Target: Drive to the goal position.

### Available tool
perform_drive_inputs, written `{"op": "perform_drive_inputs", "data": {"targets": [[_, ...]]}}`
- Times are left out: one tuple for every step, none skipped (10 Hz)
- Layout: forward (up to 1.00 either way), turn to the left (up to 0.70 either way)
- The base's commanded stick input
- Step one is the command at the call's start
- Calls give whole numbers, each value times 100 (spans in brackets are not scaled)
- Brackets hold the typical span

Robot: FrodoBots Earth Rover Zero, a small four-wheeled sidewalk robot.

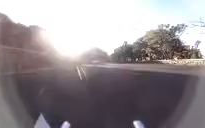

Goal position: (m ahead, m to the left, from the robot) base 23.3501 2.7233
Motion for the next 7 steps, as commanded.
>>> {"op": "perform_drive_inputs", "data": {"targets": [[50,-13],[50,-7],[50,0],[50,-30],[50,-50],[50,-31],[50,-7]]}}
